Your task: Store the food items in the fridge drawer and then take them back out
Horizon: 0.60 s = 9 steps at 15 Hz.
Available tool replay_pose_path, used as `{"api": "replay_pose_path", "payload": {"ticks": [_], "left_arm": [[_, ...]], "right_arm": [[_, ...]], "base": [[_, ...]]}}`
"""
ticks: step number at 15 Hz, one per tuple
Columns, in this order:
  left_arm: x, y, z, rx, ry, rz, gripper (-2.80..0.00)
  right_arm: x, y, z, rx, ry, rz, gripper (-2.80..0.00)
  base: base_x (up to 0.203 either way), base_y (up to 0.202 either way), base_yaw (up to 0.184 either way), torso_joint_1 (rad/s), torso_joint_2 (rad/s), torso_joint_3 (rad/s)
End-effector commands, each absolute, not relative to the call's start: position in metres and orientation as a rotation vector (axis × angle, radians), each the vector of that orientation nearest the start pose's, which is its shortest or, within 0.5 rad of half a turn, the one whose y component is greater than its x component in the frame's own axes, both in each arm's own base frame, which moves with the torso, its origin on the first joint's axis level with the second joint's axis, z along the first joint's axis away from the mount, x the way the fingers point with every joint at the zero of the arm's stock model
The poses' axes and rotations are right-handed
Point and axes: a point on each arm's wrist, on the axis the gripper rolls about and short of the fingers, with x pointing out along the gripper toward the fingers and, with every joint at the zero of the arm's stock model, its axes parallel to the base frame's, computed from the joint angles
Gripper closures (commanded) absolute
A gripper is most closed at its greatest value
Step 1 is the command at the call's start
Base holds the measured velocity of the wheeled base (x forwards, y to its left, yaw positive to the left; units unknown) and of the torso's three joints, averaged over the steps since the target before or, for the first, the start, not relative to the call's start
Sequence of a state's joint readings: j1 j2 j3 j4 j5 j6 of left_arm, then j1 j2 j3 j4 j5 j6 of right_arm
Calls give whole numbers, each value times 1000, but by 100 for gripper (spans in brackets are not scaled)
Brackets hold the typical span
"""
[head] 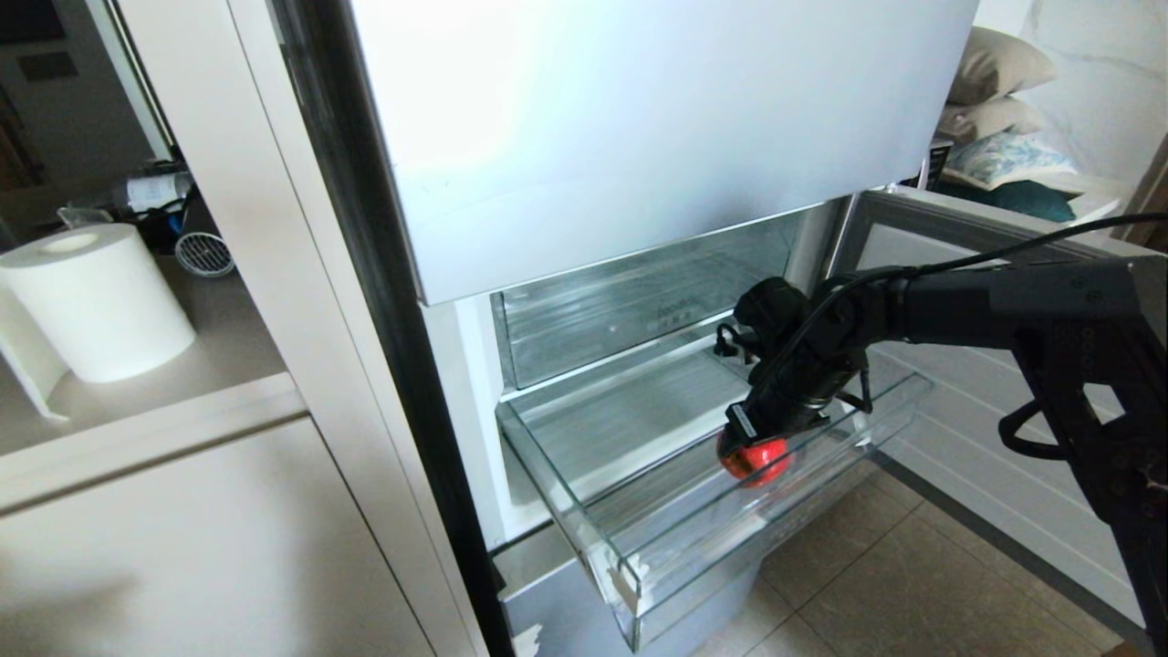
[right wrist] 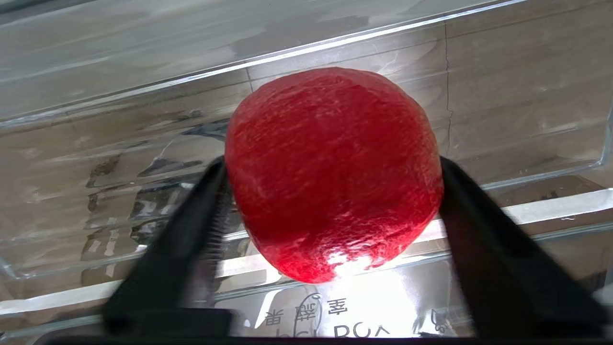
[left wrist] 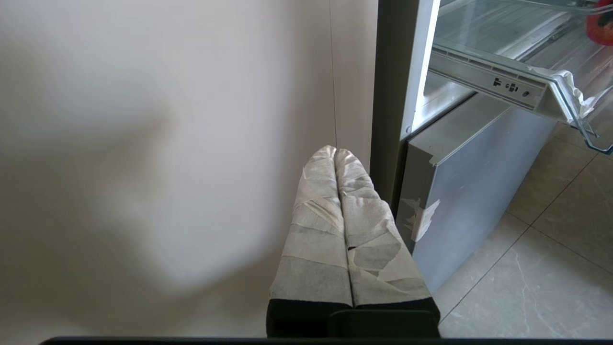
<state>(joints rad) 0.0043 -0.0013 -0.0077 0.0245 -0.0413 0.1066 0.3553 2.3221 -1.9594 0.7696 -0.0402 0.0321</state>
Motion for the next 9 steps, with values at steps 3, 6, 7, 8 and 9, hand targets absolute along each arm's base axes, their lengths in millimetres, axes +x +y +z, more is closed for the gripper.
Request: {"api": "replay_pose_path", "payload": {"ticks": [3,6,7,8,9], "left_arm": [[-23,-1,75,107,15,-38,0],[-23,-1,75,107,15,-38,0],[-23,-1,75,107,15,-38,0],[-23,-1,75,107,15,-38,0],[-23,-1,75,105,15,-38,0]], "right_arm": [[410,152,136,-196,1120,264,0],[410,152,146,-178,1076,267,0],[411,153,152,-163,1039,270,0],[411,153,160,-147,1002,271,0],[410,152,166,-128,976,268,0]], "base": [[0,0,0,0,0,0],[0,0,0,0,0,0],[0,0,0,0,0,0],[0,0,0,0,0,0],[0,0,0,0,0,0]]}}
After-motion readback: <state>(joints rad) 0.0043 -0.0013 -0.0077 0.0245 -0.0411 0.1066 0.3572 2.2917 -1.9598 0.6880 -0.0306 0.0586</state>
